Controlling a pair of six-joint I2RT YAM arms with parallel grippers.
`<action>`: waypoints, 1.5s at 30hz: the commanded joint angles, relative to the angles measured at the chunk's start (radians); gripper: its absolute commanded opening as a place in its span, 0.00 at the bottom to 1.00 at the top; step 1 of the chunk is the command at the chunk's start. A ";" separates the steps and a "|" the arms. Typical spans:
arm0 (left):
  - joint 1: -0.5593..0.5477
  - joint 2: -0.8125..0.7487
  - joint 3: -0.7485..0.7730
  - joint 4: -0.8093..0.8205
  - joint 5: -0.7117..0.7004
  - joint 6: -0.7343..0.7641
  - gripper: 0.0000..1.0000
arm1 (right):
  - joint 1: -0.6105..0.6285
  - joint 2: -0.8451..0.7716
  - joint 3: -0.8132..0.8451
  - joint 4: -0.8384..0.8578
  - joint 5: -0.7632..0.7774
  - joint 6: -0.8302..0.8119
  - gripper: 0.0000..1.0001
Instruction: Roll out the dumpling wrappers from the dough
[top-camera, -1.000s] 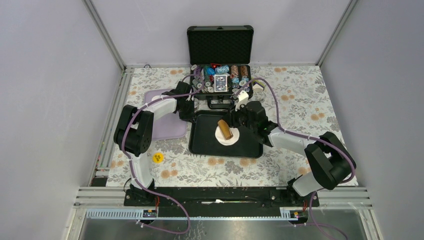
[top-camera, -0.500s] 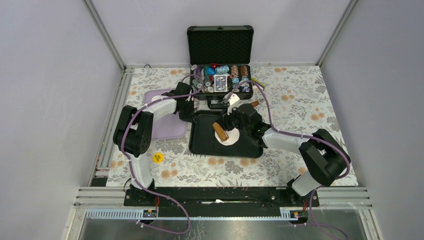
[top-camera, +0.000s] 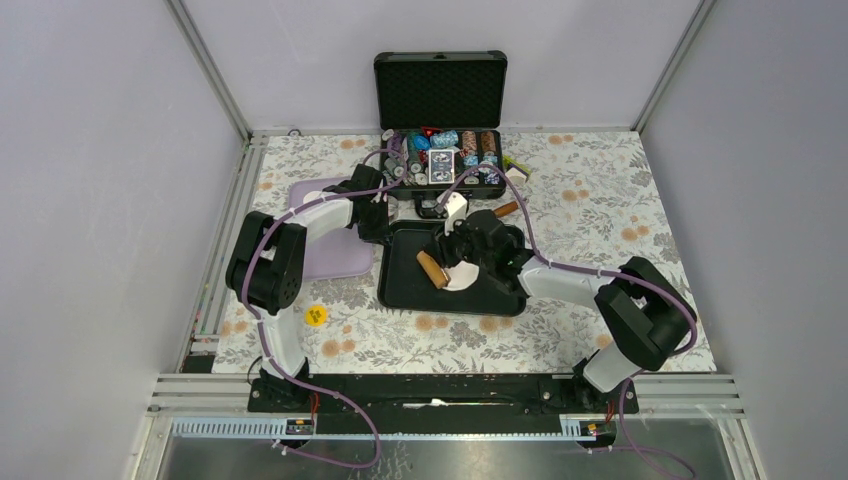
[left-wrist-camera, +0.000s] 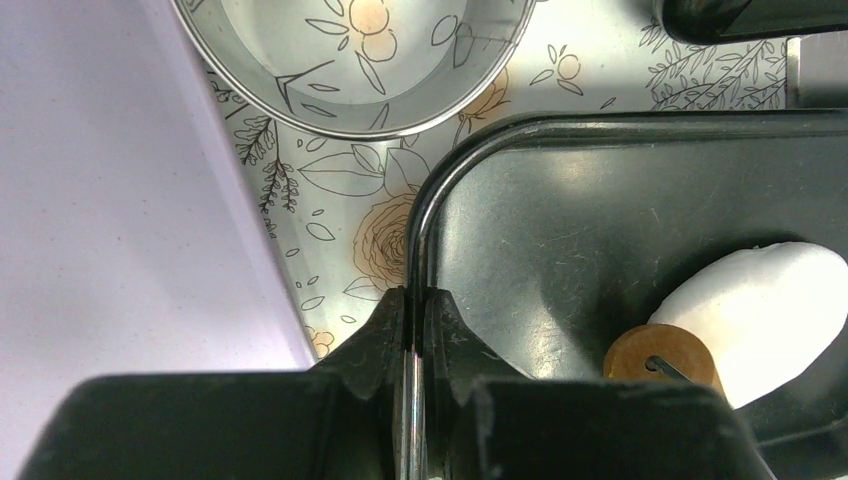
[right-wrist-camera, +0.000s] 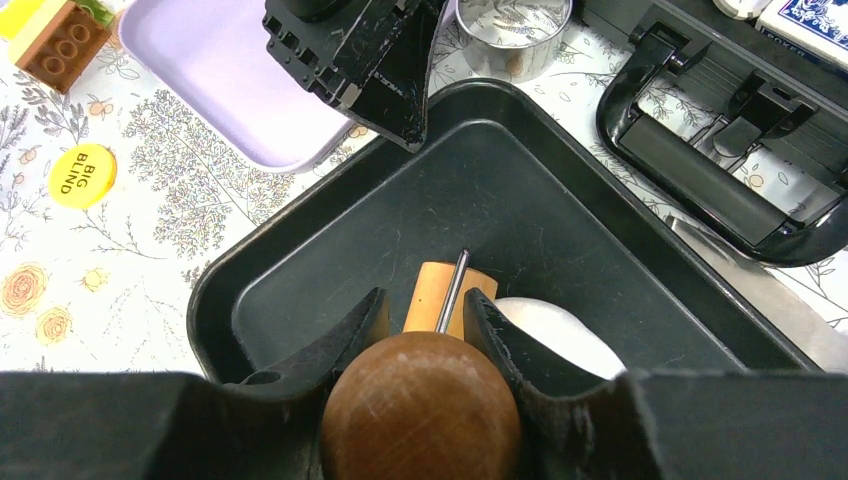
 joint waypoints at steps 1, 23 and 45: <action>0.006 0.041 -0.054 -0.065 -0.119 0.013 0.00 | -0.013 -0.022 0.026 -0.209 -0.011 -0.032 0.00; 0.006 0.039 -0.052 -0.062 -0.118 0.018 0.00 | -0.092 -0.022 -0.098 -0.239 -0.066 -0.085 0.00; 0.006 0.039 -0.055 -0.062 -0.119 0.020 0.00 | 0.010 0.086 -0.079 -0.272 -0.180 -0.058 0.00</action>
